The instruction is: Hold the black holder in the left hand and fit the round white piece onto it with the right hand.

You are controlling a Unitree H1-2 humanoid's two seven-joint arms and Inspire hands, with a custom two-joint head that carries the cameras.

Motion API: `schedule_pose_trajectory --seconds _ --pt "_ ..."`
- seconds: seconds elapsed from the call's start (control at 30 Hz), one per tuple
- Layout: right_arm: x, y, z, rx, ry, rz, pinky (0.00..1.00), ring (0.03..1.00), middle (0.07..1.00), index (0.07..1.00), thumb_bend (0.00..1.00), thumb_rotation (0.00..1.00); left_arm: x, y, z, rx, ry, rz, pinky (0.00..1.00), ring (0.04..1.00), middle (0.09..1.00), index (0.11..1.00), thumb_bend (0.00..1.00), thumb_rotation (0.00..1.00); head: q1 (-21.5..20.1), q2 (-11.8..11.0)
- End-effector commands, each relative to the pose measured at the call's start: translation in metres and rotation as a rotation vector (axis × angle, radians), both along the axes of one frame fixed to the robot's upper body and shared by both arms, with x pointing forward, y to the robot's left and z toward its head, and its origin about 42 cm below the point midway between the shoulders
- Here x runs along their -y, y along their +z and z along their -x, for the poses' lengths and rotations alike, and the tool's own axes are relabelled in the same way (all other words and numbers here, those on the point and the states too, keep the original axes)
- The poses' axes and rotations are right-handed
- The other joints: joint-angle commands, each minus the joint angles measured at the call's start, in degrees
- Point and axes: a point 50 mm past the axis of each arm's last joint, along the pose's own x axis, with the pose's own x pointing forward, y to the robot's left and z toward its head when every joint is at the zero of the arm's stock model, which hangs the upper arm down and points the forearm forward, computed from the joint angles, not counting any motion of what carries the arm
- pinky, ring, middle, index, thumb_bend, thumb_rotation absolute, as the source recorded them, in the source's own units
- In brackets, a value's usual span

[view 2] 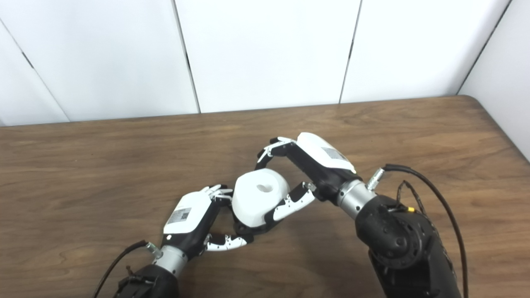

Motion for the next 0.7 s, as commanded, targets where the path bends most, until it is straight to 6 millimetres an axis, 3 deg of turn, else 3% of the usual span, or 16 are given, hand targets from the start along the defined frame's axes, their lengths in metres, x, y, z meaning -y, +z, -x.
schedule_pose_trajectory --seconds 0.0,0.33,0.67 --pt "-0.002 0.013 -0.002 0.093 0.01 -0.002 0.92 0.914 0.783 0.483 0.52 0.14 0.004 -0.026 0.015 -0.178 -0.037 -0.054 0.91 0.909 0.81 0.487 0.52 0.05 -0.04 0.04" --pt "-0.004 0.004 -0.006 0.089 0.013 0.023 0.95 0.911 0.776 0.482 0.52 0.14 0.005 -0.025 0.016 -0.176 -0.039 -0.056 0.91 0.91 0.809 0.487 0.52 0.05 -0.2 0.33" --pt "-0.001 -0.004 -0.007 0.087 0.015 0.062 0.91 0.903 0.77 0.481 0.53 0.14 0.006 -0.023 0.016 -0.174 -0.042 -0.063 0.91 0.908 0.804 0.487 0.52 0.05 -0.45 0.66"
